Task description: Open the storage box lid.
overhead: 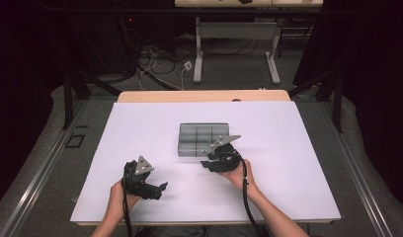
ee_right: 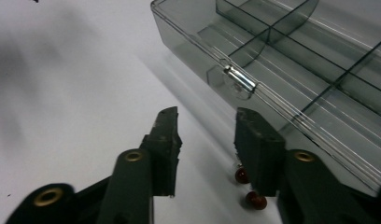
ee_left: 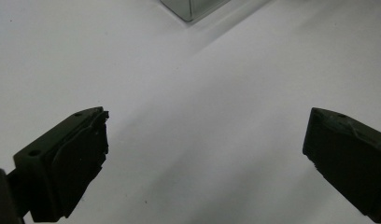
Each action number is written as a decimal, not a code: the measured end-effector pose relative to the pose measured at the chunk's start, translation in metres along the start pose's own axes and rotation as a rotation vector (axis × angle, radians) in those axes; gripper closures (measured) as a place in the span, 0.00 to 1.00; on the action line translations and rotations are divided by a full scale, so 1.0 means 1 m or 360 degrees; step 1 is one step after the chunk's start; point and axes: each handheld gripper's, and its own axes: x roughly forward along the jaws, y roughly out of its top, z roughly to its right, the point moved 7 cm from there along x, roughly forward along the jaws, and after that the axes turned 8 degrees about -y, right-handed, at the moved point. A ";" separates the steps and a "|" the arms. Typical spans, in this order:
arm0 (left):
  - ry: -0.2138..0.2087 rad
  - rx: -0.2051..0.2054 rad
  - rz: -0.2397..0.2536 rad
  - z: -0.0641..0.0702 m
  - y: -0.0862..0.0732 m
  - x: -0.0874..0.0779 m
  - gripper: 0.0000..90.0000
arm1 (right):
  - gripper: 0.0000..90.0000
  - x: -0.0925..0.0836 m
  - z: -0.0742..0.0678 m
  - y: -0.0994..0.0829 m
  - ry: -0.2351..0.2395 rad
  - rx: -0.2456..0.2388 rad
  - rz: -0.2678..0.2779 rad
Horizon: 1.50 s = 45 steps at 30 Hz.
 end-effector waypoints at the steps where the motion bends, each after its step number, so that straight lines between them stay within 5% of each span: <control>1: -0.0003 0.0001 0.0005 0.000 0.000 0.000 0.00 | 0.71 0.001 0.001 -0.001 -0.0002 0.0014 -0.0007; 7: -0.0007 -0.0004 0.0005 0.000 0.000 0.001 0.00 | 0.85 0.004 0.010 0.000 -0.0022 0.0130 0.0015; 19: 0.0014 0.0018 -0.0003 0.000 0.000 0.000 0.00 | 0.95 0.008 0.011 -0.002 -0.0039 0.0238 0.0070; 45: -0.0001 0.0021 -0.0007 0.001 0.000 0.002 0.00 | 0.98 0.007 0.011 -0.002 -0.0052 0.0264 0.0168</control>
